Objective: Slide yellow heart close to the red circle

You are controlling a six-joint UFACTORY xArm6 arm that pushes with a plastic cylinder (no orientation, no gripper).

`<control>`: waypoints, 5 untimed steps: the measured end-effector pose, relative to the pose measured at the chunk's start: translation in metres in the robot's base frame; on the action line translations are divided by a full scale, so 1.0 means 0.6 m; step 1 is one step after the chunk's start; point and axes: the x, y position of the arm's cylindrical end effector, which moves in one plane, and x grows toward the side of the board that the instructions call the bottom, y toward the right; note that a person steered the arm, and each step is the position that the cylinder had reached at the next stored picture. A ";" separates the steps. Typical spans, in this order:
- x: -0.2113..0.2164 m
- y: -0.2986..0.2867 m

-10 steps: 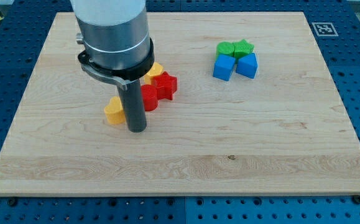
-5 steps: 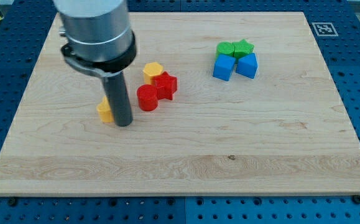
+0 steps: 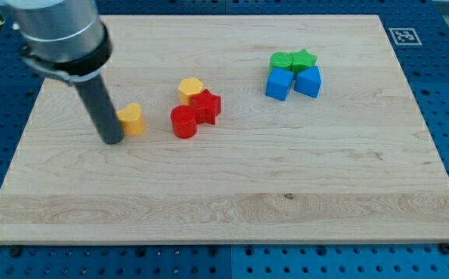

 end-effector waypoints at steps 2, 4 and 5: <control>-0.013 -0.026; -0.040 -0.005; -0.040 0.026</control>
